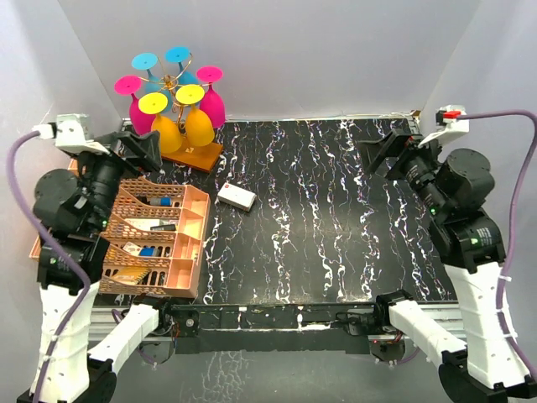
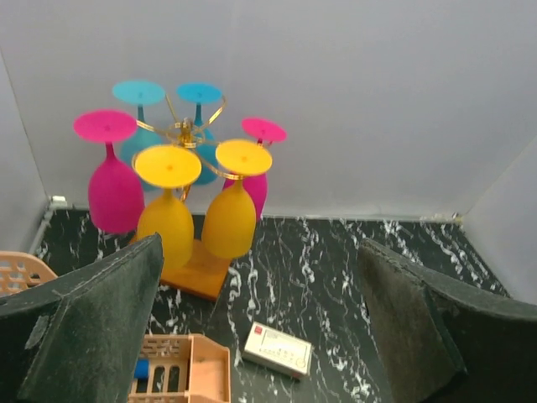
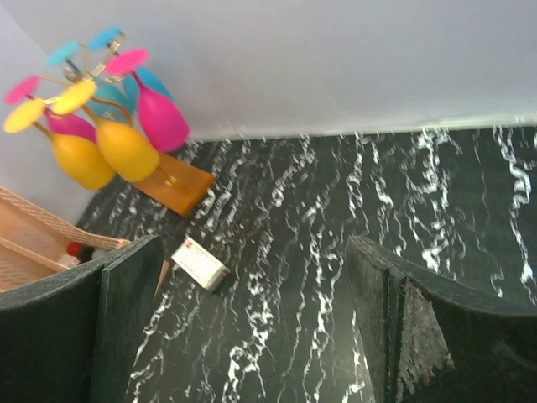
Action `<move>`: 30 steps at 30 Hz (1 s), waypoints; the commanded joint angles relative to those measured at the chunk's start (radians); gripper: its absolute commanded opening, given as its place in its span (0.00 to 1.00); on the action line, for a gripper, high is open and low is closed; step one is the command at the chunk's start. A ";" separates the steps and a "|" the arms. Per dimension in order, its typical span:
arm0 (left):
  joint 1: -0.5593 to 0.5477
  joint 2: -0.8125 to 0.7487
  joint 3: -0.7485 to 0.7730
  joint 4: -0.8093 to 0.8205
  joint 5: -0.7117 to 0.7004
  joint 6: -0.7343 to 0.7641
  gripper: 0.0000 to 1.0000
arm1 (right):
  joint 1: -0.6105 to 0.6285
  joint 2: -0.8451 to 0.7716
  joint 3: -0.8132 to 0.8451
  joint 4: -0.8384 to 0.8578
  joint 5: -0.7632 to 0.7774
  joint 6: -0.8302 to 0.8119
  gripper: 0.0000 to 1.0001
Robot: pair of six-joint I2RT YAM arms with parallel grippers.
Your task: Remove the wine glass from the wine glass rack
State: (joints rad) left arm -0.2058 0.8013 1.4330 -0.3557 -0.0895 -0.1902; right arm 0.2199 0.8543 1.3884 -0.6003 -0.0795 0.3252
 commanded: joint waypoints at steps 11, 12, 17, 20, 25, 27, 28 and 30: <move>-0.004 0.050 -0.340 0.294 -0.012 -0.107 0.97 | -0.145 -0.045 -0.345 0.163 -0.007 0.029 0.98; -0.004 0.059 -0.353 0.307 -0.010 -0.113 0.97 | -0.150 -0.049 -0.361 0.172 -0.008 0.027 0.98; -0.004 0.104 -0.386 0.354 0.005 -0.149 0.97 | -0.168 -0.068 -0.430 0.215 -0.017 0.015 0.98; -0.005 0.143 -0.362 0.350 0.006 -0.172 0.97 | -0.169 -0.084 -0.461 0.248 -0.021 0.010 0.98; -0.006 0.215 -0.279 0.307 0.011 -0.202 0.97 | -0.159 -0.108 -0.501 0.304 -0.019 0.005 0.98; -0.006 0.250 -0.232 0.283 0.011 -0.220 0.97 | -0.153 -0.117 -0.514 0.328 -0.012 0.004 0.98; -0.006 0.265 -0.210 0.271 0.009 -0.233 0.97 | -0.151 -0.120 -0.521 0.338 -0.009 0.003 0.98; -0.007 0.293 -0.165 0.253 0.014 -0.250 0.97 | -0.146 -0.127 -0.532 0.356 -0.003 0.002 0.98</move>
State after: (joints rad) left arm -0.2070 1.0683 1.1584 -0.0837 -0.0891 -0.3939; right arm 0.0628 0.7517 0.8688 -0.3710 -0.0967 0.3420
